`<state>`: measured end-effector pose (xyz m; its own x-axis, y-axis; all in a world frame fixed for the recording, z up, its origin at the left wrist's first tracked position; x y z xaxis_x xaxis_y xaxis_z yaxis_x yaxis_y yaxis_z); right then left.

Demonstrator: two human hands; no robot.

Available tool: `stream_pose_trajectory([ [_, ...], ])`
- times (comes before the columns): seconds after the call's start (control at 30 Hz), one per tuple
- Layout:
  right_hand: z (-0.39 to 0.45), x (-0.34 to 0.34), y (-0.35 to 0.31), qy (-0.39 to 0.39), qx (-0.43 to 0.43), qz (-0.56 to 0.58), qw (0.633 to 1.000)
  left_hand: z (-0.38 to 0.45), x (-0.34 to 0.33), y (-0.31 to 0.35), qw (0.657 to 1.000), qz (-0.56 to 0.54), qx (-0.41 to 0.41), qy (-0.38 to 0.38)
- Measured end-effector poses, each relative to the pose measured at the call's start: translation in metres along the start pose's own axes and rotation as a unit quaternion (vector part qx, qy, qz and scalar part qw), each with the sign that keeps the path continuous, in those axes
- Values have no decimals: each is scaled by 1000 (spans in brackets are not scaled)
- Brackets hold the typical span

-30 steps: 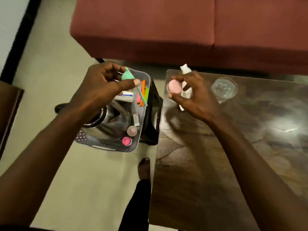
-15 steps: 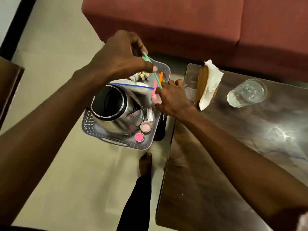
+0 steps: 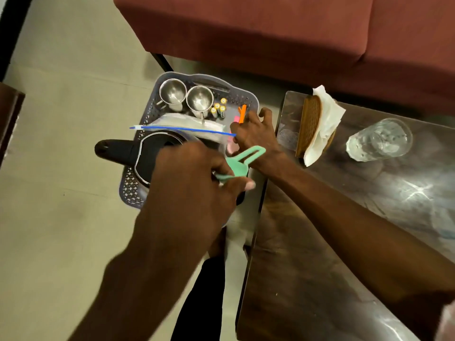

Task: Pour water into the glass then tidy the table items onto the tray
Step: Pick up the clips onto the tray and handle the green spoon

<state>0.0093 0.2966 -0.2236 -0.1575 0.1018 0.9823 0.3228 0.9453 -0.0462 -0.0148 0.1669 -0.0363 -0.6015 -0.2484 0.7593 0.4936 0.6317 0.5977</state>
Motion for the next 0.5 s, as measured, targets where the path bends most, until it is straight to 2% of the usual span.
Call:
stream_pose_trajectory([
  [0.23, 4, -6, -10, -3, 52, 3, 999, -39, -31, -32, 988, -118, 98, 24],
  [0.37, 3, -12, -13, -6, 60, 0, 998, -44, -51, -48, 983, -118, 140, 24],
  [0.5, 2, -13, -12, 1, 55, 10, 998, -39, -64, -48, 986, -77, 143, 25],
])
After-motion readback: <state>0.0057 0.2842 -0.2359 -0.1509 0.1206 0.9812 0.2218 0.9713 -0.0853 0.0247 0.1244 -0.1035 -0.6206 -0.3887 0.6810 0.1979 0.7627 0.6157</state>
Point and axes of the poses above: each hand's wrist, its own z-axis towards the middle knuckle, its own x-axis out of the back of the hand, y = z × x, the point moved 9 cm from there along z, towards the middle knuckle, and after that the axes turned 10 degrees about x, right-handed, at the moved point
